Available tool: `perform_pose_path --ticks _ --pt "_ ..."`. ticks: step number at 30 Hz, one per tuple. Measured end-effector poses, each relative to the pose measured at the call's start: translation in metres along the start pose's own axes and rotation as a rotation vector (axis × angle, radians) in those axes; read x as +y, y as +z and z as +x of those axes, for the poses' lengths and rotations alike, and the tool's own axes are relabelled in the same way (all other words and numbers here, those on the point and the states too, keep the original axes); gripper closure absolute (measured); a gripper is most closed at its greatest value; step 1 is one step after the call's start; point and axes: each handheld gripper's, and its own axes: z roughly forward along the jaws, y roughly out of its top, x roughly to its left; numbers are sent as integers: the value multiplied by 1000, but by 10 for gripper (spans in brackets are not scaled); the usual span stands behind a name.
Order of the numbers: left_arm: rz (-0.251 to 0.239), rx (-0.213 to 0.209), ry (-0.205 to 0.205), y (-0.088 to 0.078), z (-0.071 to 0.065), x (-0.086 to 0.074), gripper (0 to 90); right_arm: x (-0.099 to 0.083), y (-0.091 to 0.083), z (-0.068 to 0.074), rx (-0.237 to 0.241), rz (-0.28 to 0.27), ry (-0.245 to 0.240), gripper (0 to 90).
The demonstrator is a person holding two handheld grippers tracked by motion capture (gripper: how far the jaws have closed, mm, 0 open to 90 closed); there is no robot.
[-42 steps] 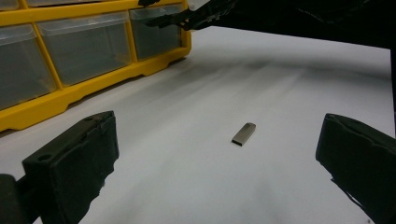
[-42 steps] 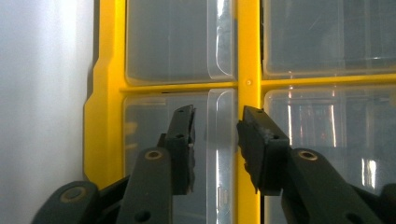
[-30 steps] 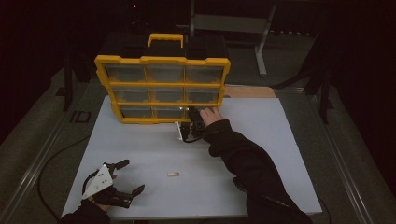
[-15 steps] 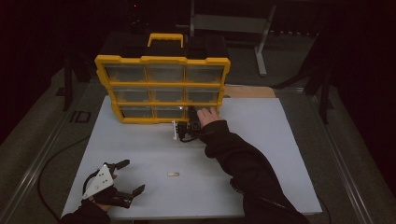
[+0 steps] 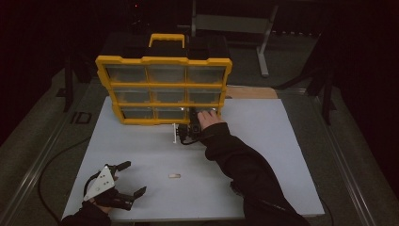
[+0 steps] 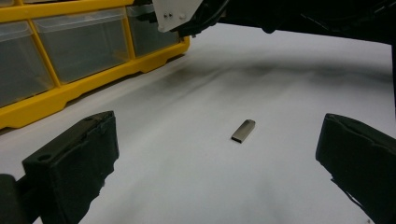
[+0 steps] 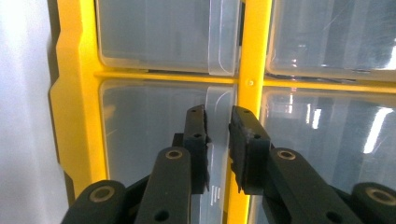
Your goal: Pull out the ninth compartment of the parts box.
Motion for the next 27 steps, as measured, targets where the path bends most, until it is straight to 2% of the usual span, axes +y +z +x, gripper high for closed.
perform_pose_path --ticks 2,7,12,23,27 --pt "-1 0 -2 0 0 0 0 0 0 0 -4 0 5 775" --pt "-2 2 -2 0 1 0 0 0 -3 -7 36 -10 28 779" --pt "-1 1 -1 0 0 0 0 -1 -6 -9 62 -15 21 777" --pt "-2 -1 -2 0 0 0 0 -2 -8 -10 65 -20 1 780" --pt "-2 -1 -3 0 0 0 0 -2 -7 -13 81 -20 18 781"
